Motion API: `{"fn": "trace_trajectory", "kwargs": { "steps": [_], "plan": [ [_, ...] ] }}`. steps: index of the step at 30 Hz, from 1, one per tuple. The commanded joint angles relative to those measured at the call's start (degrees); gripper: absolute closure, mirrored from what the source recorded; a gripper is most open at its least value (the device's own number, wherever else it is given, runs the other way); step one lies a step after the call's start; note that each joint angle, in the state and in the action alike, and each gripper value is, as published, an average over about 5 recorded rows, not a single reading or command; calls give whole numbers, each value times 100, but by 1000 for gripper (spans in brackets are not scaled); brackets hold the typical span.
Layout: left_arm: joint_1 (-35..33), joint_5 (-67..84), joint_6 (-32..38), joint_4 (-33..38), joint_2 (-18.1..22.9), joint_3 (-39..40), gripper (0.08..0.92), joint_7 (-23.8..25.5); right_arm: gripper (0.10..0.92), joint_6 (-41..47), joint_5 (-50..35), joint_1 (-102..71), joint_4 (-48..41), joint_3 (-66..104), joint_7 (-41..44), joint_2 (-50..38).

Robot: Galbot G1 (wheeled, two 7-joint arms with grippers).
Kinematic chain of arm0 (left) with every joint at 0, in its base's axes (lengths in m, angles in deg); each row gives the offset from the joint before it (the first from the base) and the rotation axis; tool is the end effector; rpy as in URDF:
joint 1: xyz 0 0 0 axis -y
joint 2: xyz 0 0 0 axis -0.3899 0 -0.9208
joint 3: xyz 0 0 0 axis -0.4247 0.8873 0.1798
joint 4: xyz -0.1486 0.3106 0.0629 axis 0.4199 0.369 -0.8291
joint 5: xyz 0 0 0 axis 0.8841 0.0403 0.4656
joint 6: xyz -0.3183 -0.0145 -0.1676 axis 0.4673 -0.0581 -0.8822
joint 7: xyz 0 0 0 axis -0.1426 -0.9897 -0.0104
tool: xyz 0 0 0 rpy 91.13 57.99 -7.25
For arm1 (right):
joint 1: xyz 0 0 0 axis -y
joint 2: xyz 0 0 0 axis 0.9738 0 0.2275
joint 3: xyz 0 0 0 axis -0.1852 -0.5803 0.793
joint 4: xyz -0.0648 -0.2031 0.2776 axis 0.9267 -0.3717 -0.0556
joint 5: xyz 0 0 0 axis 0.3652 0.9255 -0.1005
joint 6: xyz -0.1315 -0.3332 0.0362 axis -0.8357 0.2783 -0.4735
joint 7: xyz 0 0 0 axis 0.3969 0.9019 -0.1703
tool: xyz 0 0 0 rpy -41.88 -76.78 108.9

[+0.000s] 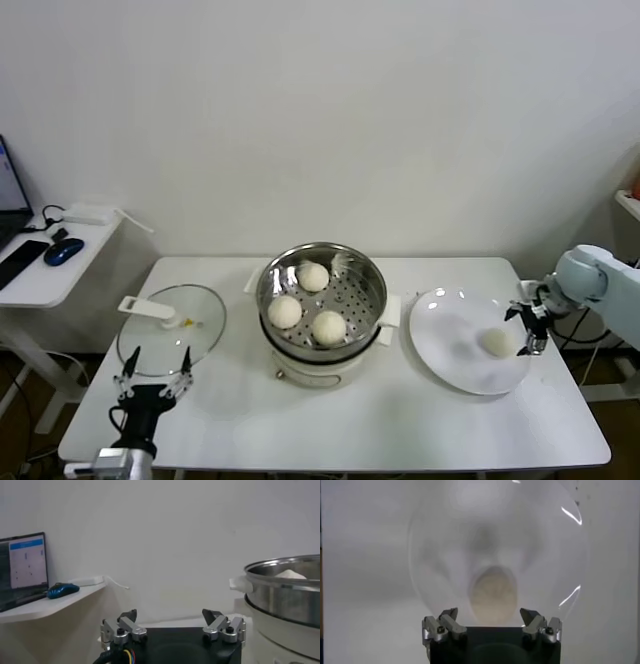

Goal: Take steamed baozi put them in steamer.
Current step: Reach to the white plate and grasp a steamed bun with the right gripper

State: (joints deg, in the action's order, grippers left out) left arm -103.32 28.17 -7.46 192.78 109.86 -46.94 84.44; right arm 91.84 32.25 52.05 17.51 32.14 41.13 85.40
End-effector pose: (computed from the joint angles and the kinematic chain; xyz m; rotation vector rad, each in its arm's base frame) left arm 0.1502 0.0796 -0.3262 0.1651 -3.0354 -0.2334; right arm 0.4994 -0.2685 -0.1997 1.1237 -1.3507 1.2819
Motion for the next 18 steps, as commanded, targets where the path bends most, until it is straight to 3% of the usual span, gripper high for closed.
{"fn": "trace_trajectory", "kwargs": {
  "steps": [1, 18],
  "plan": [
    [20, -13, -10, -36, 1, 4, 177, -4, 203, -186, 598, -626, -866, 621, 6, 531],
    [38, -19, -2, -115, -10, -29, 177, -9, 203, -158, 600, -691, -1119, 658, 14, 973]
  ]
}}
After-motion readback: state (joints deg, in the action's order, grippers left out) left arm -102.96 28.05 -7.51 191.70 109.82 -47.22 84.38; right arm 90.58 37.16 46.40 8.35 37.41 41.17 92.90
